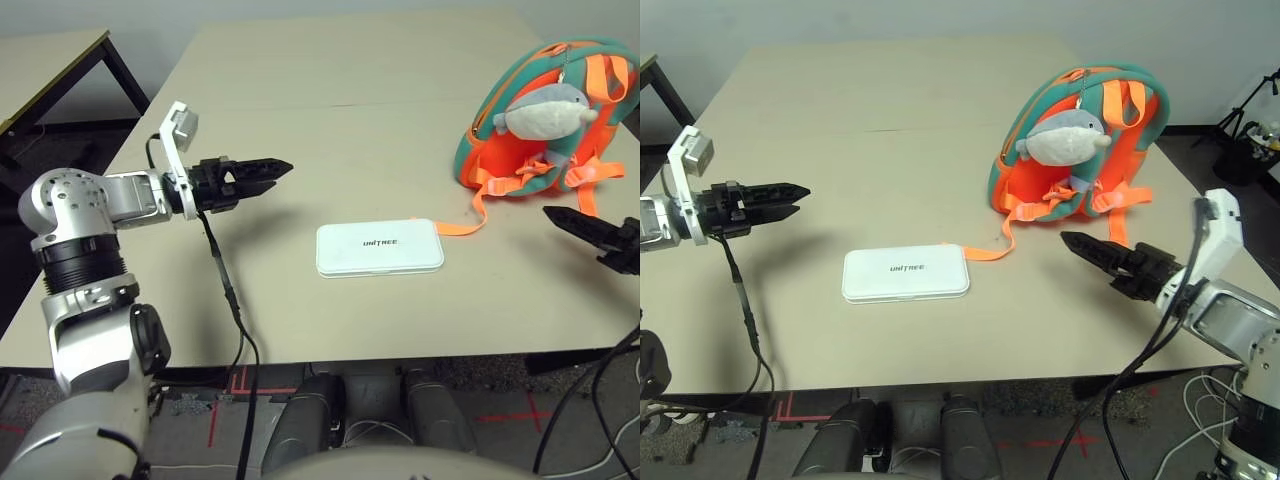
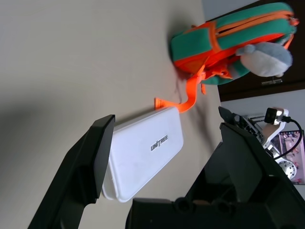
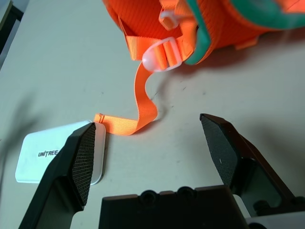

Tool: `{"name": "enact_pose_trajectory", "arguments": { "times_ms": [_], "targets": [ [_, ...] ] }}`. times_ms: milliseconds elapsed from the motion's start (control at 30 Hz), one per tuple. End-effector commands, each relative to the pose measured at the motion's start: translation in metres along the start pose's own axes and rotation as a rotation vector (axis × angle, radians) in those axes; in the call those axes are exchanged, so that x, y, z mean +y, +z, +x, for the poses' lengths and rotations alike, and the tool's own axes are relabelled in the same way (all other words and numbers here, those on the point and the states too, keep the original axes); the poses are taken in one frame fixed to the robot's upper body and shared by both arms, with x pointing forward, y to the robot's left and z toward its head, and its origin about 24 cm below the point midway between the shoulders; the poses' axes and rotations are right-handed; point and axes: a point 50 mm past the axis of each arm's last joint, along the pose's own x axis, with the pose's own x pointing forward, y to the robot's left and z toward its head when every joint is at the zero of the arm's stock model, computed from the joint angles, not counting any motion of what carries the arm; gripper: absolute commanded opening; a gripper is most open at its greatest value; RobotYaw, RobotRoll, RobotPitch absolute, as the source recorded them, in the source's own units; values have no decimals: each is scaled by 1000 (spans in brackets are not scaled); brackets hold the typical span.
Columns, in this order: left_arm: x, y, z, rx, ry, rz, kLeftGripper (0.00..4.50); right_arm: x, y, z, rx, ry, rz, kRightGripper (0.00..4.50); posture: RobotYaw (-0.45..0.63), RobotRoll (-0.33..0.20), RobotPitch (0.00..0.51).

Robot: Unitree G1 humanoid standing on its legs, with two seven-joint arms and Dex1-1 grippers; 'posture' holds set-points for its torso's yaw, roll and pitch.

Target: Put the pencil case into the backpack and zip it.

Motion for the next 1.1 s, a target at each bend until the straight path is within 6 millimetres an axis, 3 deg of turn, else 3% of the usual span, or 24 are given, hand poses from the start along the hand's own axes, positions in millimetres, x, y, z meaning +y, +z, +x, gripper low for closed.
{"name": "enact_pose_trajectory", "arguments": {
  "times_ms": [33,500,600,1000,1100],
  "targets": [
    [9,-8,3,81,32,-65,4500,-4,-11,15,55,-2,34,4482,-93,0,108],
    [24,-30,25,203,34,-204,4500,-8,-35,45,172,28,117,4482,-79,0,113],
    [25,-33,29,218,34,-218,4500,-9,-38,48,199,35,131,3960,-81,0,113],
    [30,-42,18,238,41,-248,4500,0,-37,52,398,110,164,218,-56,0,116],
    [31,-45,15,237,39,-257,4500,1,-37,56,418,122,154,38,-45,0,116]
  ]
}}
